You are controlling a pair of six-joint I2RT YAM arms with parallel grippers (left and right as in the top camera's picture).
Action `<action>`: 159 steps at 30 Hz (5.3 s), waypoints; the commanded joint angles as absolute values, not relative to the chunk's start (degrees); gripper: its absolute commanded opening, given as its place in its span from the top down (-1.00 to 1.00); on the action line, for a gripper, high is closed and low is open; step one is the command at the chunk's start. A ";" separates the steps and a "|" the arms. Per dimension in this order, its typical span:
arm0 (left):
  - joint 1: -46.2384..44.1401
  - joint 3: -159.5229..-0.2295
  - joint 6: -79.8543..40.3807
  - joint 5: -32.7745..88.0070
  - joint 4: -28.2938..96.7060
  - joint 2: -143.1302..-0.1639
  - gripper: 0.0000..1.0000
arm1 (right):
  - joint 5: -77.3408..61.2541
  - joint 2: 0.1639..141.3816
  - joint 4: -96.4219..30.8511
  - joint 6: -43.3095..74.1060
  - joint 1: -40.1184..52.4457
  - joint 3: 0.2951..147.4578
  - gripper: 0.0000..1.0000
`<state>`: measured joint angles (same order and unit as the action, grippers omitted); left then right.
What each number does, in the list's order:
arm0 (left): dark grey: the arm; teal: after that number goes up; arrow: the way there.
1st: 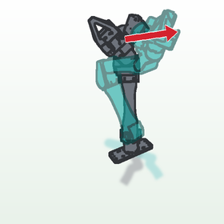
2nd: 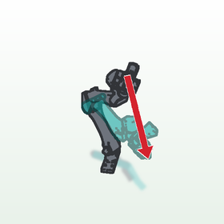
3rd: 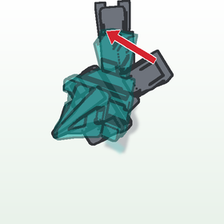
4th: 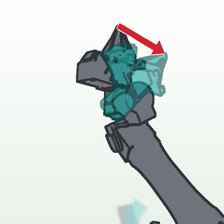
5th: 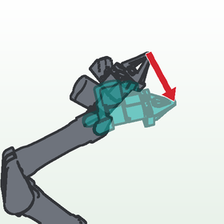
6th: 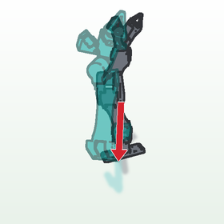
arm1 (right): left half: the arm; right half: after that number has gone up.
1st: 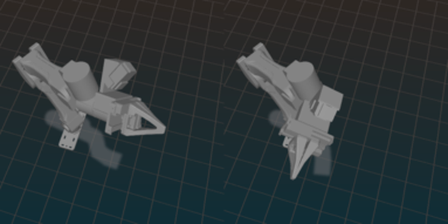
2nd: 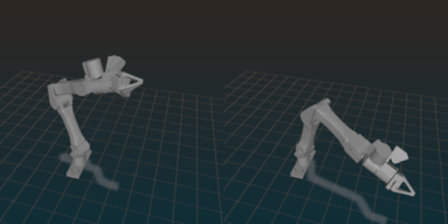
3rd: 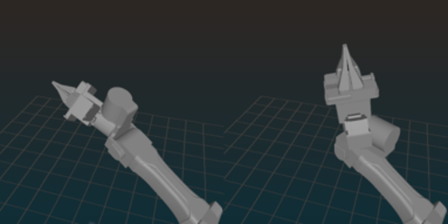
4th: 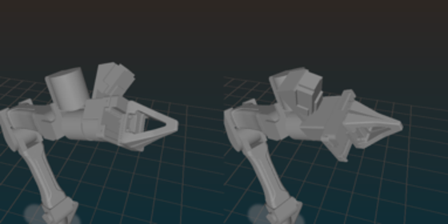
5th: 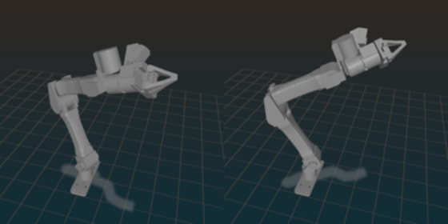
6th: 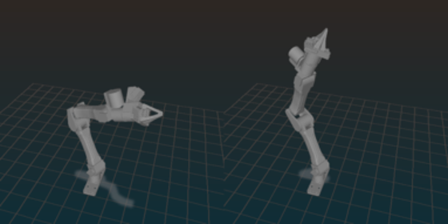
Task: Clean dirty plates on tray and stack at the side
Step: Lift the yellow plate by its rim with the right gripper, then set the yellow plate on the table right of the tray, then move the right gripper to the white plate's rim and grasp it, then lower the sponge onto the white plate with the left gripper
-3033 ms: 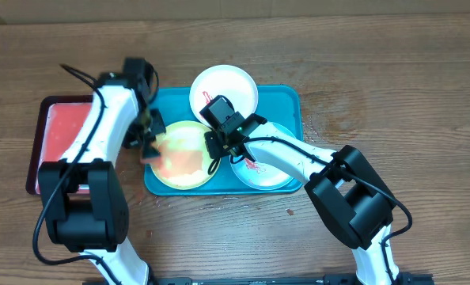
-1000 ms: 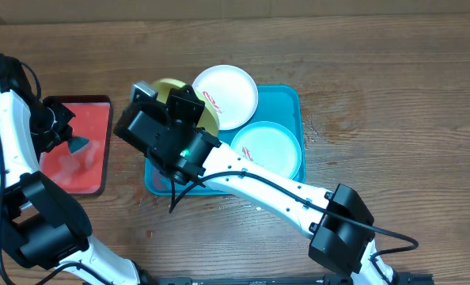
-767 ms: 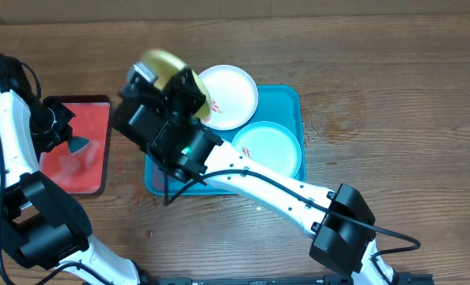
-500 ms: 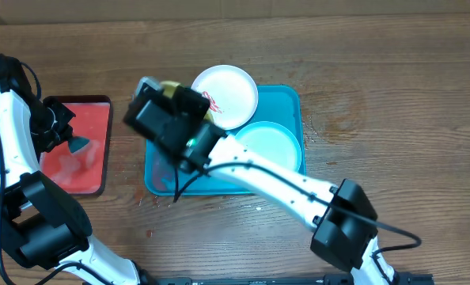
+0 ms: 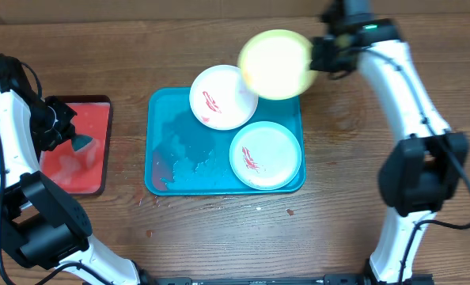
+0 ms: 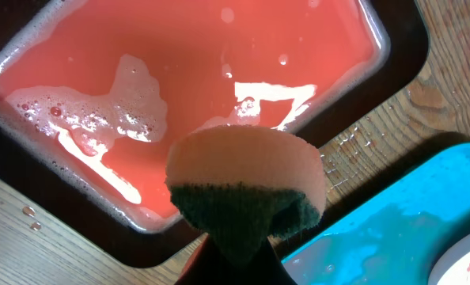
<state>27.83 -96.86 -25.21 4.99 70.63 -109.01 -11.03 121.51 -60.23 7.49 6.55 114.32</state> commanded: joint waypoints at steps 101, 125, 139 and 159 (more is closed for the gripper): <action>23.53 -97.54 -24.43 6.00 69.56 -109.08 0.90 | -11.60 133.69 -23.94 -10.72 38.28 96.71 0.29; 5.87 -94.61 -19.49 8.05 65.23 -112.90 0.91 | -5.17 133.62 -35.88 30.70 37.58 100.29 0.93; -4.56 -94.61 -16.29 11.25 61.21 -123.44 0.92 | 5.91 133.40 -42.22 30.70 36.25 101.03 0.93; -7.57 -94.61 -18.04 17.37 51.51 -126.28 0.92 | -8.56 133.43 -38.72 30.70 36.99 100.88 0.92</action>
<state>-6.87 -94.85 -17.39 16.97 51.66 -125.16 -7.05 132.18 -38.94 30.41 36.47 101.62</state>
